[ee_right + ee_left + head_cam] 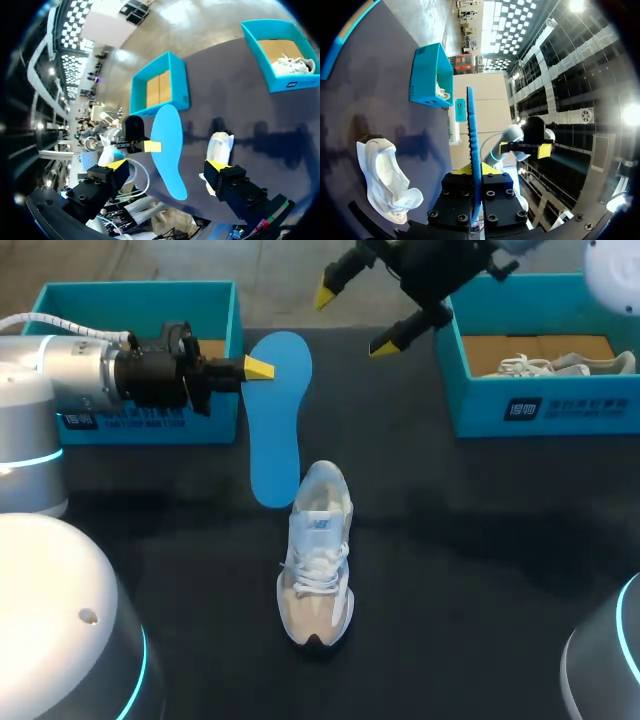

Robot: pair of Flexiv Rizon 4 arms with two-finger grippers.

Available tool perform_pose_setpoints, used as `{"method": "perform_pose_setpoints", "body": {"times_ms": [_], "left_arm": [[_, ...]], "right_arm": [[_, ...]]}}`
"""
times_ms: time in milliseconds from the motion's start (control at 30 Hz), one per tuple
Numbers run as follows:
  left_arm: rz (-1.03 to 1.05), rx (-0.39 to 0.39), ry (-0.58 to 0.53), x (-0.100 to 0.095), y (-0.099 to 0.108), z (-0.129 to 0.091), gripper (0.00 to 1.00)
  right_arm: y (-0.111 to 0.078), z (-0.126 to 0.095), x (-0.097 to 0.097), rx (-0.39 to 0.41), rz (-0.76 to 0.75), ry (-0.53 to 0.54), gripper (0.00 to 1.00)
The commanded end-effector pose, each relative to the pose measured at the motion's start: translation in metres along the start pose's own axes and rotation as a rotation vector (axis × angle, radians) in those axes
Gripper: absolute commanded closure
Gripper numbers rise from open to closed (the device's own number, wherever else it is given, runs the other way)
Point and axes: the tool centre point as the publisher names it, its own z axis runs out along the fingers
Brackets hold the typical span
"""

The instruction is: Take the shoe out of the shoebox, open the shoe tongue, remove and reinsert the insole, then place the shoe into the shoebox

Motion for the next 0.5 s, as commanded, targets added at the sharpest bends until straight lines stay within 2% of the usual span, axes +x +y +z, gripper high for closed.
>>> {"method": "perform_pose_setpoints", "body": {"times_ms": [33, 500], "left_arm": [[0.000, 0.001, -0.003, 0.000, 0.001, 0.000, 1.00], [0.000, 0.001, -0.003, 0.000, 0.001, 0.000, 1.00]], "right_arm": [[-0.002, 0.003, -0.010, 0.001, 0.008, 0.503, 0.00], [-0.003, 0.017, -0.027, 0.011, -0.025, 0.642, 0.00]]}}
